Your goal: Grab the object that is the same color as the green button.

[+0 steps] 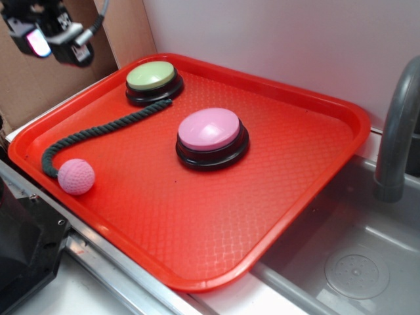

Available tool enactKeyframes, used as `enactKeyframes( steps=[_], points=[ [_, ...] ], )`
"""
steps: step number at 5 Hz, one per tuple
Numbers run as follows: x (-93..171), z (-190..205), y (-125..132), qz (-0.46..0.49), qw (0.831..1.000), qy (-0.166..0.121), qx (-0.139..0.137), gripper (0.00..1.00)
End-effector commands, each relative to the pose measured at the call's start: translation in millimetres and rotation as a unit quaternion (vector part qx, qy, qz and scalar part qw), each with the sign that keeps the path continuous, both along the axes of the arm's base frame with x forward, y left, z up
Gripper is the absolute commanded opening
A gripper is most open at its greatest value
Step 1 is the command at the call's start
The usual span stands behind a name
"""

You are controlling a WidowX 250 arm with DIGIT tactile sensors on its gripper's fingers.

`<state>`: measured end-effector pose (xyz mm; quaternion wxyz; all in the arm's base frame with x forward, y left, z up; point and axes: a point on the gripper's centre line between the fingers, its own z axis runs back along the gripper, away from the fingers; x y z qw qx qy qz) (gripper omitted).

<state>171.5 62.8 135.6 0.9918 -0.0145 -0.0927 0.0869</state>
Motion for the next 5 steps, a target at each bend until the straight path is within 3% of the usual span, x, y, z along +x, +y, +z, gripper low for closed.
enactKeyframes(
  steps=[1, 3, 4, 5],
  points=[
    [11.5, -46.8, 29.2, 0.018, 0.998, 0.016, 0.05, 1.0],
    [15.1, -81.6, 44.8, 0.042, 0.996, 0.037, 0.068, 1.0],
    [16.0, -96.8, 52.7, 0.048, 0.996, 0.043, 0.064, 1.0],
    [16.3, -120.8, 61.4, 0.056, 0.994, 0.069, 0.062, 1.0]
  ],
)
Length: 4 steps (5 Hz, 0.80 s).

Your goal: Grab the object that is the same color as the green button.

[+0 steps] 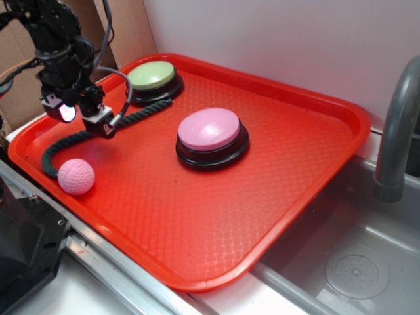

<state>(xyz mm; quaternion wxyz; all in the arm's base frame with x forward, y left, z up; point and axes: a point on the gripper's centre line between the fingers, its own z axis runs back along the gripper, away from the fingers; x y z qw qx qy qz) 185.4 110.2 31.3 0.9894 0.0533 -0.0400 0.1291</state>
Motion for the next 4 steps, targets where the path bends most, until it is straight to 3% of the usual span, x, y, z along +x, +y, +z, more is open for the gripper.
enactKeyframes(
  steps=[1, 2, 4],
  points=[
    [1.1, -19.6, 11.9, 0.001, 1.0, -0.004, -0.026, 0.16],
    [0.0, -20.6, 14.3, -0.016, 0.998, -0.014, -0.052, 0.0],
    [1.0, -22.4, 15.1, -0.019, 0.999, -0.008, -0.05, 0.0]
  ],
)
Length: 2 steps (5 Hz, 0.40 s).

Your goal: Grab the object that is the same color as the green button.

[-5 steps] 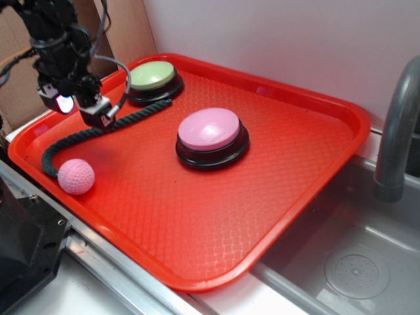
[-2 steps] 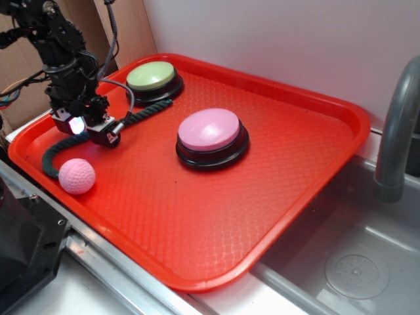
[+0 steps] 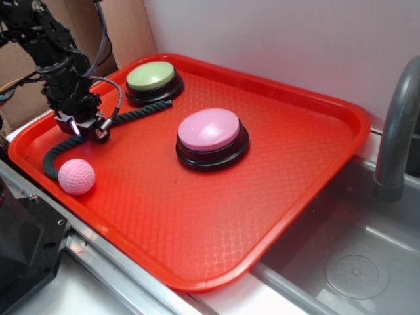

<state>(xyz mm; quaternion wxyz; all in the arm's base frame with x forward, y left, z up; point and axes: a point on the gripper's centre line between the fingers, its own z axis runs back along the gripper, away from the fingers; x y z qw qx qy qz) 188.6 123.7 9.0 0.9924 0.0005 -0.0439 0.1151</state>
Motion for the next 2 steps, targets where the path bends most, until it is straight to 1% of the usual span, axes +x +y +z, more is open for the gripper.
enactKeyframes(
  steps=[1, 2],
  points=[
    [-2.4, 1.7, 1.0, 0.006, 1.0, 0.001, 0.003, 0.0],
    [0.8, 23.5, 0.4, 0.051, 0.998, -0.022, 0.01, 0.0]
  ],
)
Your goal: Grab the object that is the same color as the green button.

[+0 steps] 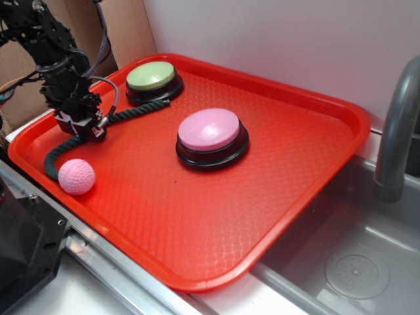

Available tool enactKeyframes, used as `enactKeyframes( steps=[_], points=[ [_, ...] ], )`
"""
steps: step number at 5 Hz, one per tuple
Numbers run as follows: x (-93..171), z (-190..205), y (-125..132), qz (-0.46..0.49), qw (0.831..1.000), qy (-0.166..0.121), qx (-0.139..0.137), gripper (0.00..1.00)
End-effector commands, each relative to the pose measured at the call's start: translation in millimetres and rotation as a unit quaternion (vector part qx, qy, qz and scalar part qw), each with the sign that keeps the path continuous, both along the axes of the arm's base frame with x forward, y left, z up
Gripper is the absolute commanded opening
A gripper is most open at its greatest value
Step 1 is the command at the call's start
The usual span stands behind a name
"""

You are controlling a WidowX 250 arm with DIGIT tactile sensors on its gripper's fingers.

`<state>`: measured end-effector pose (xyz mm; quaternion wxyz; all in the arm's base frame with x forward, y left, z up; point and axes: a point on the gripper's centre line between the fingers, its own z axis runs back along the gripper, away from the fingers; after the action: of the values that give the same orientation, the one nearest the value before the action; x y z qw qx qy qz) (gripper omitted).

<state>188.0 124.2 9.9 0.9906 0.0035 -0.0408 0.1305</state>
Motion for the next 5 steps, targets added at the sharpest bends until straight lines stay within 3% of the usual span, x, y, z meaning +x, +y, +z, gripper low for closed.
enactKeyframes(
  steps=[1, 2, 3, 4, 5],
  points=[
    [4.0, 65.0, -9.4, 0.064, 0.997, -0.035, 0.022, 0.0],
    [12.8, 114.9, -36.7, 0.079, 0.995, -0.046, 0.047, 0.0],
    [21.4, 154.5, -85.6, 0.041, 0.997, -0.037, 0.049, 0.0],
    [15.6, 183.4, -116.9, 0.004, 0.998, -0.055, 0.026, 0.0],
    [8.2, 188.6, -129.4, -0.007, 0.998, -0.057, 0.02, 0.0]
  ],
)
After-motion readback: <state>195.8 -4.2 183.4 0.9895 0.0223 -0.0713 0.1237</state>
